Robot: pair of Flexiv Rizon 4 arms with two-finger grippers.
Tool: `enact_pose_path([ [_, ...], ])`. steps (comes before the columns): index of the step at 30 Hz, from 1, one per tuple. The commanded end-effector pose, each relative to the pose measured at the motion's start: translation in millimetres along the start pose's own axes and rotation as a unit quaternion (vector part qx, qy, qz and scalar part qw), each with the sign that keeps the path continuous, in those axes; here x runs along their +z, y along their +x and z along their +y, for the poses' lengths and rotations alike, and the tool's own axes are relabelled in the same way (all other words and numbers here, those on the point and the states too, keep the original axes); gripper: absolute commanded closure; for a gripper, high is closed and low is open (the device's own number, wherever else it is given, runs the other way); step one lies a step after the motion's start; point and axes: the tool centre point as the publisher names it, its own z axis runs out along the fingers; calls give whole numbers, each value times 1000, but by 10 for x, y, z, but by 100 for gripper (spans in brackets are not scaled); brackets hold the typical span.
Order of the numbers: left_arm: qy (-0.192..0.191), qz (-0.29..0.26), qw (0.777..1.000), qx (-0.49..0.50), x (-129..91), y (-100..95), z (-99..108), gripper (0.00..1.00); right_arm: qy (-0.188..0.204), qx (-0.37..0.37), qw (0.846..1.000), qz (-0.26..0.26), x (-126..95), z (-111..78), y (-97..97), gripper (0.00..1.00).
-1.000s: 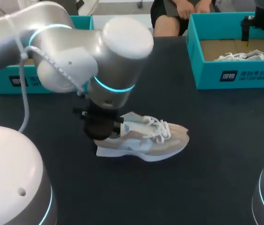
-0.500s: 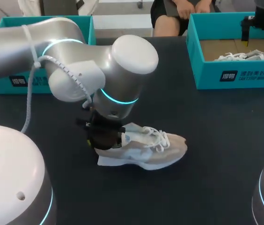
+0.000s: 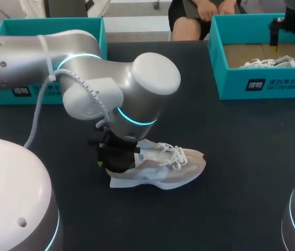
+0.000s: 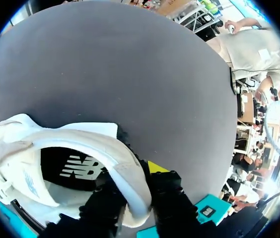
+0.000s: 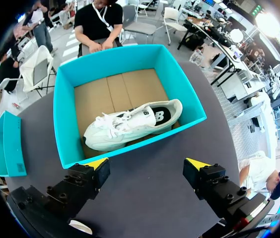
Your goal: Take the shoe out of the shoebox, open the shoe tongue, remove and reinsert the insole, then place the shoe into the shoebox
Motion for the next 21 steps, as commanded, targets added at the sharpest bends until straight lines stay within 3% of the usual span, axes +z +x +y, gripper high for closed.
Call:
enact_pose_path([
  [1,2,-6,1000,1,-3,-23,-21,4,-1,0,1000,1,-1,-8,-7,0],
  [2,7,-15,1000,4,-31,-11,-22,0,-1,0,1000,1,-1,-8,-7,0],
  [14,22,-110,994,-9,-477,273,-104,0,-1,0,1000,1,-1,-8,-7,0],
  [21,80,-191,975,-83,-751,577,-128,0,-1,0,1000,1,-1,-8,-7,0],
])
